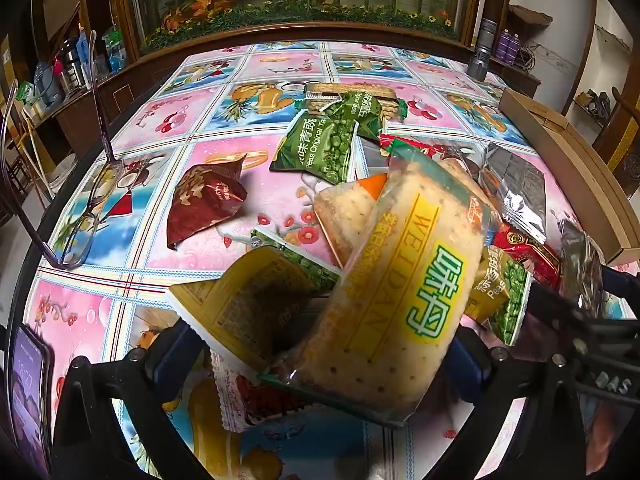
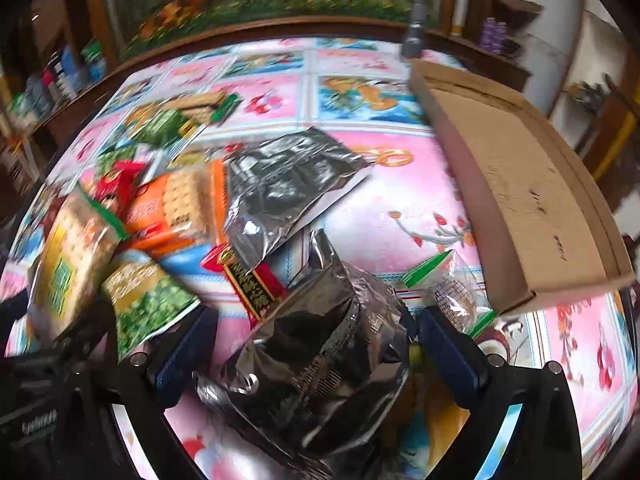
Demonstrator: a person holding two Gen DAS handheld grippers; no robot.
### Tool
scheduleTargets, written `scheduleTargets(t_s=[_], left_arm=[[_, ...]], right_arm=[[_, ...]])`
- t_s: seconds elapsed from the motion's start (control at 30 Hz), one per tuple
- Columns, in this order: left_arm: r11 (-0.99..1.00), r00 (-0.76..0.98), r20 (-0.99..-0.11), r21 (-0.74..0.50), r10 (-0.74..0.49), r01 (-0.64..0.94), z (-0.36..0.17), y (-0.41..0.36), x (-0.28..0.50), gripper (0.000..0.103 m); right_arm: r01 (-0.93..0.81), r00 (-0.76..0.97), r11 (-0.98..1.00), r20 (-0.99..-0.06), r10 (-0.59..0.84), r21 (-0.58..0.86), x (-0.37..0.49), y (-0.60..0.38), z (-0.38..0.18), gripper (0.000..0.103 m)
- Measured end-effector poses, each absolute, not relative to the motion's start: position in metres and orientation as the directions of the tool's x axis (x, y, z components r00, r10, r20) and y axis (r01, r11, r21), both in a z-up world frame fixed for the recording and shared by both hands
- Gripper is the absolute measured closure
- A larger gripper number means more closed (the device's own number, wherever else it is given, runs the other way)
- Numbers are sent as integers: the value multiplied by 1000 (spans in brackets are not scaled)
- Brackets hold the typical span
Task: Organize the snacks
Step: 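Lift the WEIDAN cracker pack with the left tool while the right tool grasps the silver foil bag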
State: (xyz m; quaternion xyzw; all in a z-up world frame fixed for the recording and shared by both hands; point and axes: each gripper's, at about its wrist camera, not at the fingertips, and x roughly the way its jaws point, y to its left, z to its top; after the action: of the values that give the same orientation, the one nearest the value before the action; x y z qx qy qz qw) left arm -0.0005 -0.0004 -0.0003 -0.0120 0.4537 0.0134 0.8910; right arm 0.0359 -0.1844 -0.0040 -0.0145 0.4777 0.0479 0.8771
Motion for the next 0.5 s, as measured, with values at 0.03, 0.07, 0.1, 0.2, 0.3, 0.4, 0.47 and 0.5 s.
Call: scheduleTargets(t_s=[0.03,0.07,0.1,0.2,0.3,0.4,0.47,0.5], left_arm=[[999,588,-809,-9,13,-35,0,0,-1,0],[999,588,-809,-9,13,-35,0,0,-1,0],[999,588,-809,-9,13,-35,0,0,0,0],[999,588,-809,-9,13,-35,0,0,0,0],[999,588,-809,-9,13,-35,0,0,-1,0],[999,588,-809,-9,13,-35,0,0,-1,0],[999,588,-809,-8,12,-32,0,-1,-1,0],[999,588,-809,-7,12,-31,0,-1,-2,0]], right_arm=[[-137,528,990,-844,90,20,36,-181,-4,2],[-182,528,983,-841,115,20,35,-176,-4,4],[-216,540,976,-831,132,14,33,-170,-2,9],[-258,593,965,-779,205,57,17,-174,13,13],[-299,623,949,-732,274,100,4,-177,34,14],[-339,653,934,-688,318,110,-10,-173,46,15],[-341,650,932,-685,328,123,-16,-167,49,15],[-341,639,932,-696,327,124,-11,-164,49,18]])
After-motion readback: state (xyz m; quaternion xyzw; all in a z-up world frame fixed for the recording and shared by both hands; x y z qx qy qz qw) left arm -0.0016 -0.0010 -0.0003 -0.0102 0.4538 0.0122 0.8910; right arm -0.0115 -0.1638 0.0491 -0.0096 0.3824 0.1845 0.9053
